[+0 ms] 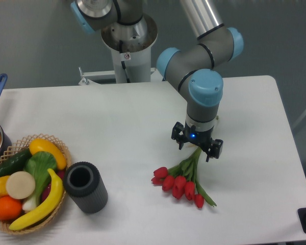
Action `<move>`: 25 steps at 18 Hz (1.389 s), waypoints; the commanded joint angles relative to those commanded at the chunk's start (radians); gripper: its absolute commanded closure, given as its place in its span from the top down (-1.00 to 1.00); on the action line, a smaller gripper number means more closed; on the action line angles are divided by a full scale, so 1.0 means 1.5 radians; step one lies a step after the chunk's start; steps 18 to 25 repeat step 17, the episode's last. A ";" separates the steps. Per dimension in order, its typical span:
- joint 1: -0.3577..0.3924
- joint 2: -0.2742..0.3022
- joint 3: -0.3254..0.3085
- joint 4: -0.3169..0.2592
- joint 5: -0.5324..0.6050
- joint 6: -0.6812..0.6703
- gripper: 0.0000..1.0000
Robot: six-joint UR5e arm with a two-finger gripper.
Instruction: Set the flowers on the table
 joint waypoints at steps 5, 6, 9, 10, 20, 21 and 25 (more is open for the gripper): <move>0.016 0.004 -0.007 0.009 0.000 0.004 1.00; 0.016 0.007 -0.006 0.008 0.006 0.003 1.00; 0.018 0.041 -0.041 0.010 0.016 0.015 1.00; 0.016 0.053 -0.055 0.011 0.019 0.038 1.00; 0.027 0.071 -0.089 0.012 0.025 0.067 1.00; 0.027 0.071 -0.089 0.012 0.025 0.067 1.00; 0.027 0.071 -0.089 0.012 0.025 0.067 1.00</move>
